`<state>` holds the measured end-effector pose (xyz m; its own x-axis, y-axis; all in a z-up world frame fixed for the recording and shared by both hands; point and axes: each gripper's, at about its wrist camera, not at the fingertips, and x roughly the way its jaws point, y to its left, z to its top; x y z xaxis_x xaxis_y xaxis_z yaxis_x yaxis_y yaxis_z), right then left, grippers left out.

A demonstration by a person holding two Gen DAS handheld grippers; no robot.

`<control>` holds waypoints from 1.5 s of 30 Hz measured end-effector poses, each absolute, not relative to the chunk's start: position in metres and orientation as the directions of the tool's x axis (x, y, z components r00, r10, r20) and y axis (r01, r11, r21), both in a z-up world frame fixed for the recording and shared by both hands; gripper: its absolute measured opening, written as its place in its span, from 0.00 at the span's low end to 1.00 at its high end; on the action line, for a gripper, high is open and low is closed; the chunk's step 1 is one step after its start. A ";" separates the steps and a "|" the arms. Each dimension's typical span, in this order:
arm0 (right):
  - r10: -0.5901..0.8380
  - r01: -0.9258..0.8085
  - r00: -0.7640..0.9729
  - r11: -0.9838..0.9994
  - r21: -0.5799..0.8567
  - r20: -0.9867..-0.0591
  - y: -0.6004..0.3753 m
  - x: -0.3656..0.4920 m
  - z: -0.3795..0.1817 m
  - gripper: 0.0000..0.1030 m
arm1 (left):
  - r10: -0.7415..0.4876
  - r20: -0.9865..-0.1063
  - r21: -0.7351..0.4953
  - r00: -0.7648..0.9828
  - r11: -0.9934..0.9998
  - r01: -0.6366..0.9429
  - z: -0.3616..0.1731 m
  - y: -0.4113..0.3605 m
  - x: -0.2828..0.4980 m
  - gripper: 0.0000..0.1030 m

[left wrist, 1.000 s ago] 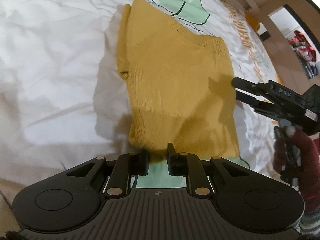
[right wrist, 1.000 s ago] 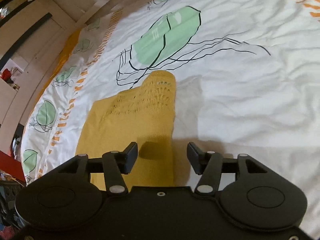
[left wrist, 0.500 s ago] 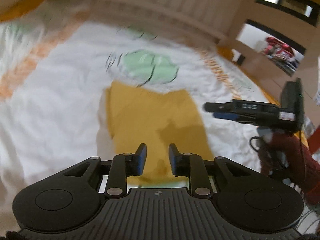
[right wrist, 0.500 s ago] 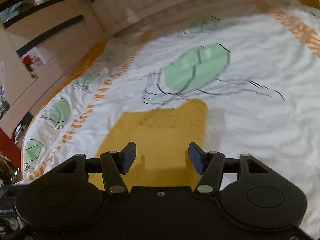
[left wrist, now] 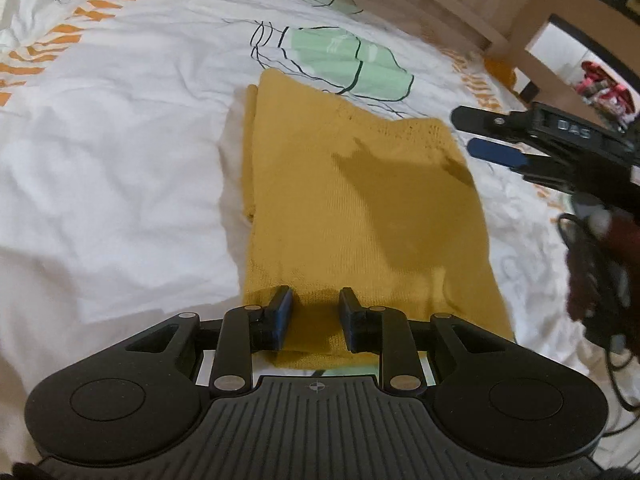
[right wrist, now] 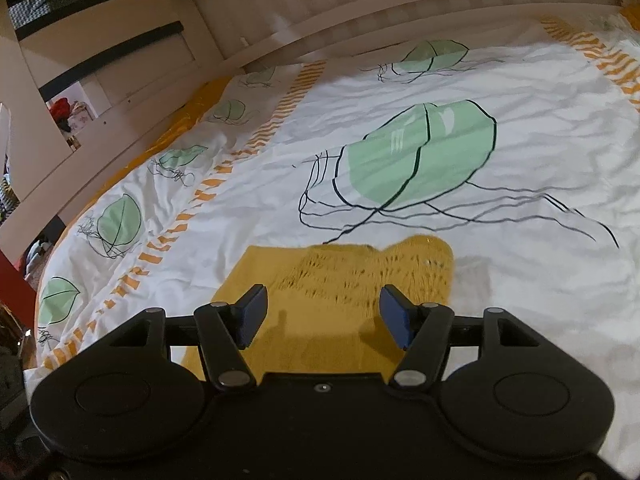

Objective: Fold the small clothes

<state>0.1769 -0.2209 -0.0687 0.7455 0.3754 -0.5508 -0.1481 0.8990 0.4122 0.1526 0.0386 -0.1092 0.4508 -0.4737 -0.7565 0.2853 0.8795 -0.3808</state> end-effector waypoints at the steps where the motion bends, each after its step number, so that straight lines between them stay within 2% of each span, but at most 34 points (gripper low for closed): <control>1: 0.373 -0.145 0.743 0.900 0.411 -0.555 -0.221 0.181 -0.071 0.68 | -0.474 -0.757 -0.382 0.450 0.879 0.284 -0.108 0.039 0.152 0.24; 7: 0.344 -0.064 0.675 0.908 0.413 -0.652 -0.231 0.213 -0.104 0.69 | -0.464 -0.757 -0.362 0.461 0.884 0.294 -0.108 0.038 0.149 0.24; 13: 0.330 -0.084 0.674 0.923 0.375 -0.661 -0.228 0.214 -0.098 0.70 | -0.452 -0.756 -0.341 0.473 0.889 0.304 -0.108 0.032 0.149 0.25; 15: 0.321 -0.088 0.692 0.927 0.366 -0.647 -0.228 0.208 -0.090 0.74 | -0.454 -0.754 -0.344 0.475 0.889 0.304 -0.108 0.033 0.149 0.25; 16: 0.310 -0.085 0.702 0.930 0.358 -0.641 -0.228 0.202 -0.085 0.79 | -0.457 -0.752 -0.346 0.475 0.887 0.305 -0.108 0.033 0.150 0.26; 19: 0.285 -0.081 0.739 0.937 0.339 -0.611 -0.227 0.181 -0.070 0.91 | -0.484 -0.737 -0.370 0.471 0.873 0.318 -0.107 0.033 0.149 0.40; 21: 0.263 -0.068 0.755 0.942 0.328 -0.600 -0.224 0.166 -0.061 1.00 | -0.503 -0.729 -0.373 0.464 0.861 0.346 -0.106 0.030 0.147 0.62; 24: 0.245 -0.035 0.772 0.938 0.346 -0.586 -0.224 0.139 -0.051 1.00 | -0.478 -0.748 -0.313 0.460 0.866 0.391 -0.104 0.016 0.143 0.78; 26: 0.230 -0.001 0.778 0.931 0.366 -0.584 -0.225 0.126 -0.048 1.00 | -0.443 -0.760 -0.257 0.476 0.877 0.407 -0.102 0.007 0.139 0.79; 29: 0.215 0.029 0.796 0.920 0.390 -0.566 -0.229 0.104 -0.043 1.00 | -0.411 -0.757 -0.226 0.508 0.894 0.387 -0.098 0.002 0.131 0.87; 32: 0.161 0.060 0.815 0.932 0.357 -0.556 -0.228 0.084 -0.034 1.00 | -0.356 -0.733 -0.208 0.580 0.929 0.308 -0.085 0.008 0.120 0.88; 35: 0.117 0.079 0.814 0.948 0.308 -0.569 -0.221 0.072 -0.029 1.00 | -0.287 -0.709 -0.197 0.645 0.958 0.210 -0.070 0.018 0.108 0.94; 39: 0.116 0.059 0.802 0.961 0.271 -0.586 -0.209 0.055 -0.026 1.00 | -0.236 -0.693 -0.177 0.681 0.972 0.157 -0.052 0.026 0.092 0.94; 45: 0.137 0.052 0.793 0.955 0.291 -0.593 -0.195 0.028 -0.030 1.00 | -0.212 -0.704 -0.132 0.678 0.977 0.168 -0.039 0.023 0.072 0.94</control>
<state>0.0278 -0.1950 -0.0304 0.7932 0.1373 -0.5933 0.0522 0.9554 0.2908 0.0725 0.0228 -0.0388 0.6779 -0.2118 -0.7040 0.1680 0.9769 -0.1322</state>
